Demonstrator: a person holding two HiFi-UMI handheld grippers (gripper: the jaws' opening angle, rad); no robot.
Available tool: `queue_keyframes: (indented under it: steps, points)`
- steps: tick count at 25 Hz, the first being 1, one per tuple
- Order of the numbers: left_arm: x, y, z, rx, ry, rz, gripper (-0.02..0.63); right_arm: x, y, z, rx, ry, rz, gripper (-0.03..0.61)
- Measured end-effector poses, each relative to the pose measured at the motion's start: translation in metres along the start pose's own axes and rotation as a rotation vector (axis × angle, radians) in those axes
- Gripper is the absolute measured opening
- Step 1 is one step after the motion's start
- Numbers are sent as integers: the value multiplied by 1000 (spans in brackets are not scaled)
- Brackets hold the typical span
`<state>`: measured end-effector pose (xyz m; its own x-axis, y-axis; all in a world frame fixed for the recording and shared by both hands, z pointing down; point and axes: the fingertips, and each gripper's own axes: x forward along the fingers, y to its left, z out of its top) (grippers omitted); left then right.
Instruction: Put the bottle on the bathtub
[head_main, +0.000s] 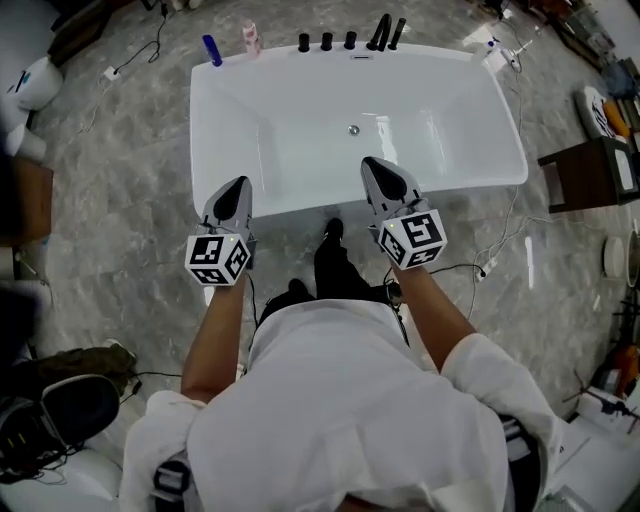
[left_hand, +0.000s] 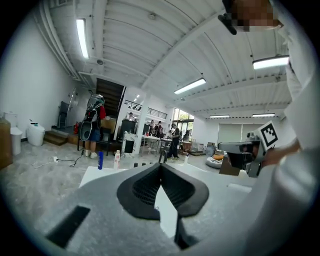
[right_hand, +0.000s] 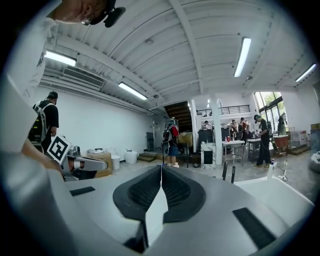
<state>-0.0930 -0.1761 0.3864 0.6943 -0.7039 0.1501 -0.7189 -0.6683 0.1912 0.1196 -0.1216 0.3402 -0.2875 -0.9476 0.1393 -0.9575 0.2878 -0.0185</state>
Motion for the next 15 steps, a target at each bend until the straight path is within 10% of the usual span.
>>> queue_keyframes:
  steps: [15]
  points:
    - [-89, -145, 0, -73, -27, -87, 17, -174, -2, 43, 18, -70, 38, 15]
